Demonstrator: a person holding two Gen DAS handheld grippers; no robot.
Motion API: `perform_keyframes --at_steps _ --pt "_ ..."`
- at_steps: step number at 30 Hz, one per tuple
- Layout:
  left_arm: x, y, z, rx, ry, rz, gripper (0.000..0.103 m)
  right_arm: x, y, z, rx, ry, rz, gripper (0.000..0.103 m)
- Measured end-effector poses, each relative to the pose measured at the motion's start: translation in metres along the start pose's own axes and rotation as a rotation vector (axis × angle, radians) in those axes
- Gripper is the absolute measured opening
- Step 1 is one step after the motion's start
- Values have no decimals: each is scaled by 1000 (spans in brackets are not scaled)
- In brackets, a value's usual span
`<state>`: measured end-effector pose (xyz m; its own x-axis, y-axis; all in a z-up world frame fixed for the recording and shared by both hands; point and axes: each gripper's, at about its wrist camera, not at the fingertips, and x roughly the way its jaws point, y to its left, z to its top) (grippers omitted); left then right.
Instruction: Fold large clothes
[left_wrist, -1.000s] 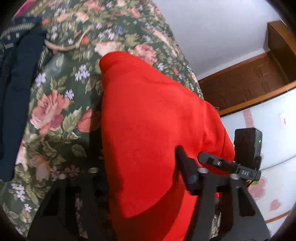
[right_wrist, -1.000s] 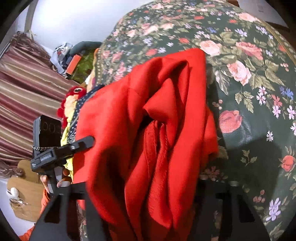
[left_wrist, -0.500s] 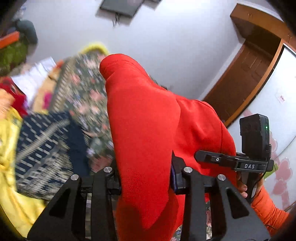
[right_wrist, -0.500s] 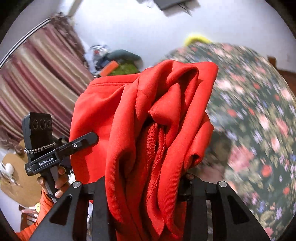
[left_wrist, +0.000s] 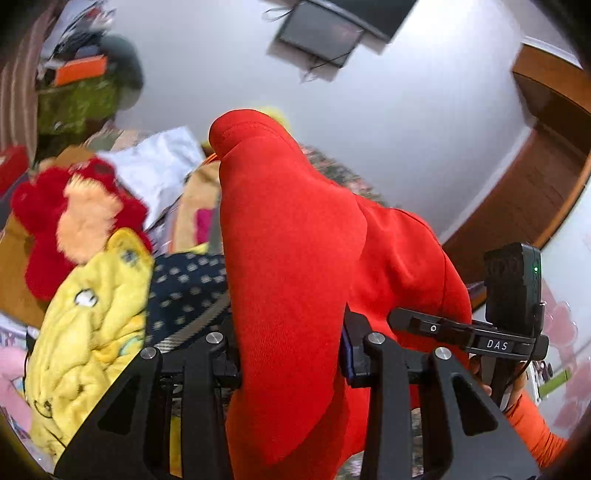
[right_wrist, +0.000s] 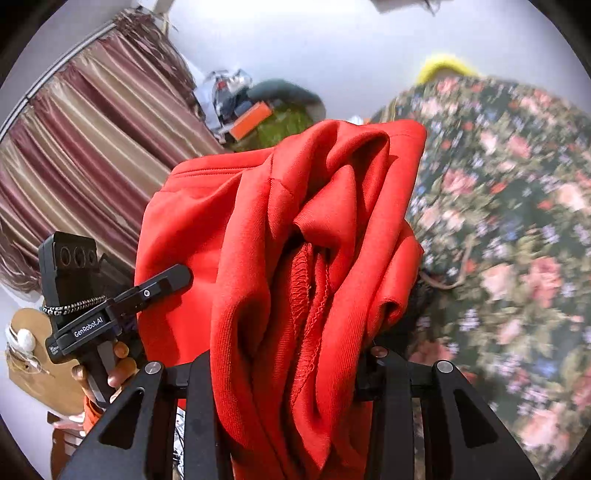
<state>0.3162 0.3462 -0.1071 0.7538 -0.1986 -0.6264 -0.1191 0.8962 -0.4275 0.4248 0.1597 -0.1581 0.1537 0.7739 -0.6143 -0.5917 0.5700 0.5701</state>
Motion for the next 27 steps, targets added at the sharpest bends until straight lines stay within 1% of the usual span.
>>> perform_keyframes --at_steps 2,4,5,7,8,9,10,11,12,13,14,15,16,18,20,22,24,27 --pt "18 27 -1 -39 32 20 37 33 -6 1 15 37 -7 33" --pt "36 50 -3 -81 67 38 37 65 -13 1 24 69 -39 33" --pt "51 68 -4 -112 99 50 37 77 -16 -2 31 81 -48 33" --pt "70 89 -9 -143 144 71 38 109 -28 -7 50 126 -77 33" --pt "83 101 -12 -154 176 92 39 120 -33 -8 55 142 -92 33" --pt "92 109 -16 -157 196 109 43 131 -39 -11 61 155 -111 34" --pt "101 118 -20 -157 203 126 47 138 -45 -13 65 155 -130 36" --pt "105 124 -24 -156 196 133 57 141 -50 -14 64 150 -143 40" --pt "105 129 -27 -163 181 130 65 144 -54 -15 56 147 -160 52" --pt "106 134 -30 -177 173 124 69 144 -57 -18 54 151 -178 67" --pt "105 139 -34 -193 173 110 72 143 -59 -20 48 155 -209 73" --pt "104 140 -37 -196 176 100 73 141 -60 -23 26 157 -240 81" --pt "100 138 -39 -192 180 94 75 139 -59 -25 2 160 -255 83" --pt "92 132 -44 -157 186 108 78 132 -57 -33 -47 176 -277 83" --pt "82 119 -49 -101 183 141 79 125 -55 -41 -74 195 -291 83" --pt "70 104 -58 -36 177 161 84 118 -53 -52 -94 212 -293 83" --pt "60 91 -73 34 189 185 94 114 -49 -64 -105 229 -301 83" --pt "50 78 -102 133 217 263 95 109 -49 -84 -111 259 -319 83"
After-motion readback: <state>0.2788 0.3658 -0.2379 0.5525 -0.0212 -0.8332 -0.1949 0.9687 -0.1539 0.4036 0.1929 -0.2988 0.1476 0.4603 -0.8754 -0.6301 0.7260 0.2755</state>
